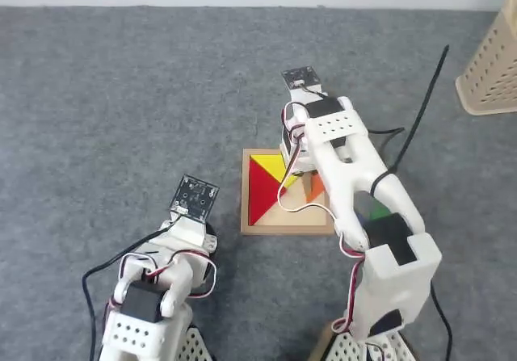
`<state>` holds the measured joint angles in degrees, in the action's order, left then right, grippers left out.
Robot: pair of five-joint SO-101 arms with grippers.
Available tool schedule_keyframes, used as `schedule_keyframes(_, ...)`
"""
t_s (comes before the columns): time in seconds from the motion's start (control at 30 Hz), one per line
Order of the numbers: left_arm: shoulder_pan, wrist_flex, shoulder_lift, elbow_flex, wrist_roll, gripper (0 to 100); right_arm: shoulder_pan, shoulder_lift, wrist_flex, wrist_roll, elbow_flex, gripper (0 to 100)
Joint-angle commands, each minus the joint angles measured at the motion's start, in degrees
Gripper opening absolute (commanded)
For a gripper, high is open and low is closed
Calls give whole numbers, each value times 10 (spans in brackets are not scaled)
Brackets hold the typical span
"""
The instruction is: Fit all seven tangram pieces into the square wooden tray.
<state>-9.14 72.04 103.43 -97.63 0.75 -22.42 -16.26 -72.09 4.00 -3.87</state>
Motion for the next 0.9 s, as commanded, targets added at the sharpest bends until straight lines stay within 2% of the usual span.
schedule_keyframes(0.0, 0, 4, 11, 11, -4, 12, -6, 3, -9, 6, 29, 70)
schedule_keyframes(0.13, 0, 4, 11, 11, -4, 12, -7, 3, -14, 6, 24, 69)
schedule_keyframes(0.4, 0, 4, 11, 11, -4, 12, -70, 3, -18, 1, 19, 69)
schedule_keyframes(0.87, 0, 4, 11, 11, -4, 12, -58, 2, 8, 1, -10, 69)
